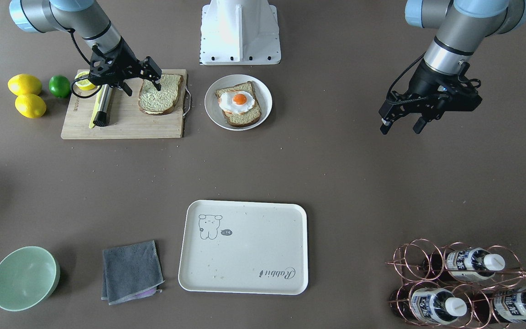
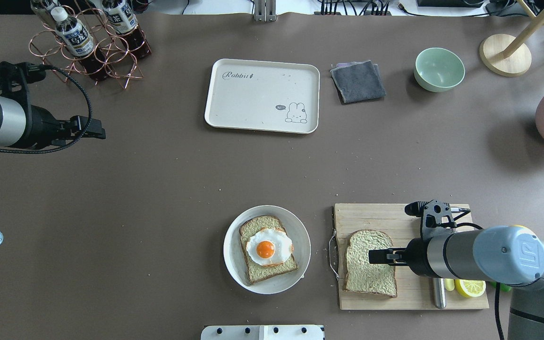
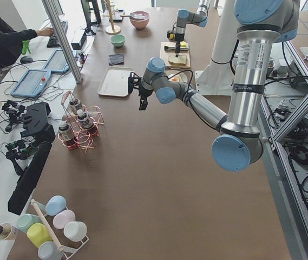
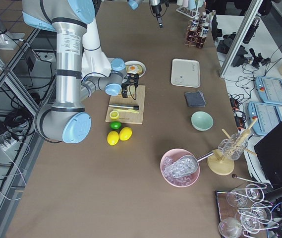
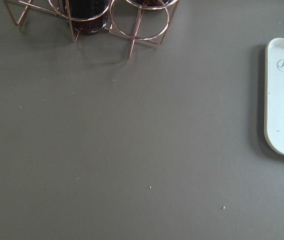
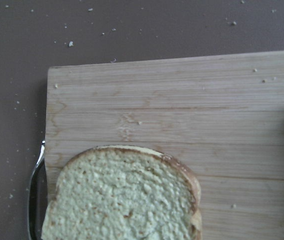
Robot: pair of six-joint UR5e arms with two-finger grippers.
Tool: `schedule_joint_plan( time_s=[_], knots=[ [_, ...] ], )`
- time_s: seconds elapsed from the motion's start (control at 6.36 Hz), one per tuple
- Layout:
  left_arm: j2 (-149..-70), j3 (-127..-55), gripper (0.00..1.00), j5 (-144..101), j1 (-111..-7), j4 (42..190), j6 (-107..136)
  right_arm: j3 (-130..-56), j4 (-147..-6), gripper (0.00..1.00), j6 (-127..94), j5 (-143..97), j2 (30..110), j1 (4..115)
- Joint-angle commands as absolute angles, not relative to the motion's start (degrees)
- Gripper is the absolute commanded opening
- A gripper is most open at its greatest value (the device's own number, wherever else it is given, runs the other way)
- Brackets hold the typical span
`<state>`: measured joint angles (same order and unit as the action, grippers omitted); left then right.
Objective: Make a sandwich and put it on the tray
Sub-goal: 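Grasp the bread slice with the right gripper and lift it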
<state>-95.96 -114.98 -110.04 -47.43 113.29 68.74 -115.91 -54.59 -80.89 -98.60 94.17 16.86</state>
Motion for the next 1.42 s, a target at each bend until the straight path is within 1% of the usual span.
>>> schedule_joint_plan(
  time_s=[0.0, 0.16, 0.31, 0.47, 0.79, 0.94, 1.26],
  knots=[
    [-95.9, -115.0, 0.97, -110.0, -47.5, 113.3, 68.6, -115.1, -54.6, 0.46, -81.3, -97.5, 94.1, 16.2],
    [-95.9, -115.0, 0.97, -110.0, -47.4, 113.3, 68.6, -115.5, -54.6, 0.09, -81.5, -97.6, 94.1, 16.2],
    [-95.8, -115.0, 0.97, -110.0, -47.4, 113.3, 68.6, -116.7, -54.6, 0.00, -81.5, -97.6, 94.2, 16.6],
    [-95.8, -114.9, 0.97, -110.0, -47.4, 113.3, 68.6, -118.5, -54.6, 0.00, -81.5, -98.5, 94.7, 17.6],
    [-95.9, -114.9, 0.97, -109.6, -47.3, 113.3, 68.6, -118.7, -54.6, 0.00, -81.6, -98.4, 95.0, 18.2],
    [-95.9, -114.9, 0.97, -108.5, -46.9, 113.3, 68.6, -120.4, -54.5, 0.00, -81.6, -99.1, 94.7, 18.8],
    [-95.9, -114.8, 0.97, -108.4, -46.7, 113.3, 68.6, -120.6, -48.7, 0.00, -81.7, -104.3, 92.5, 21.2]
  ],
)
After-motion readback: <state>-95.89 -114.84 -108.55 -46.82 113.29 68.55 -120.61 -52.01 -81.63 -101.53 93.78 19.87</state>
